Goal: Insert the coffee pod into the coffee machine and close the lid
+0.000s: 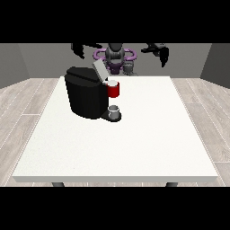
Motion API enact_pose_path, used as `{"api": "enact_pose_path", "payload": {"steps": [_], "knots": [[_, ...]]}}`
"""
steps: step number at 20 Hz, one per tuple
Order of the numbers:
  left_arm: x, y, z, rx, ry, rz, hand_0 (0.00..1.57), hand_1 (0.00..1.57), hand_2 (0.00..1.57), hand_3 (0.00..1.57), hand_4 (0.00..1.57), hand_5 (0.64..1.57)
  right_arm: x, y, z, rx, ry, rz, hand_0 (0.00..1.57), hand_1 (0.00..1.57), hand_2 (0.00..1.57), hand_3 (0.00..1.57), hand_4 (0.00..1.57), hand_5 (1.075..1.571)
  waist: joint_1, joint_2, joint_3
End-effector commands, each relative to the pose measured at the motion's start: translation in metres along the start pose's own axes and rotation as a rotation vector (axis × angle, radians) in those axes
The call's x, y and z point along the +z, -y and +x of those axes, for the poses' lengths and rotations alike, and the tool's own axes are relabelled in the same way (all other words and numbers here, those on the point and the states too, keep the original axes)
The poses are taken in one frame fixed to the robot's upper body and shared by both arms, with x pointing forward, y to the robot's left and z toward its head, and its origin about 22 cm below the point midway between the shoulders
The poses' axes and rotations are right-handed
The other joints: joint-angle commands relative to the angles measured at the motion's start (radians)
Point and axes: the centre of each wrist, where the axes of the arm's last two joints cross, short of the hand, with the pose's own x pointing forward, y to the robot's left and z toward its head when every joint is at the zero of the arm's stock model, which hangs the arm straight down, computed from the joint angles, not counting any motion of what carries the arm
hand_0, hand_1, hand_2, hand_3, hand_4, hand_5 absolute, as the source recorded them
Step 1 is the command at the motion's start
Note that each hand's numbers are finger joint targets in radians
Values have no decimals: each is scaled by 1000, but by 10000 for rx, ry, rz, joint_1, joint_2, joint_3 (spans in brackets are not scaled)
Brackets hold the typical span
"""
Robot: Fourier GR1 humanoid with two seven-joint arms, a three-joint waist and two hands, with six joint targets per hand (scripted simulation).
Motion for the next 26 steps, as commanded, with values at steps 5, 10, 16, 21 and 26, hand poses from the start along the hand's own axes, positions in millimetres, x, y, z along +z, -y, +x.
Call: {"api": "enact_pose_path", "payload": {"steps": [5, 10, 16, 21, 26], "knots": [[26, -8, 16, 185, 292, 279, 0, 0, 0, 0, 0, 1571, -24, -2, 0, -363, -237, 38, 0, 0, 0, 0, 0, 1571, 137, 619, -2], [25, 8, 26, -195, 472, 637, 0, 0, 0, 0, 0, 1571, -42, -17, 7, -112, 212, 301, 0, 0, 0, 0, 0, 1571, 3, 1183, -2], [29, -15, 38, -407, 970, 987, 0, 0, 0, 0, 0, 1571, -56, -17, 16, 124, 493, 802, 0, 0, 0, 0, 0, 1571, -429, 1802, -3], [32, -19, 49, -330, 1301, 939, 0, 0, 0, 0, 0, 1571, -67, -24, 20, 313, 710, 648, 0, 0, 0, 0, 0, 1571, -249, 1998, -3], [43, -24, 38, -402, 977, 1155, 0, 0, 0, 0, 124, 1571, -62, -50, 10, 376, 706, 1056, 0, 0, 0, 0, 0, 1571, -444, 1830, -4]]}}
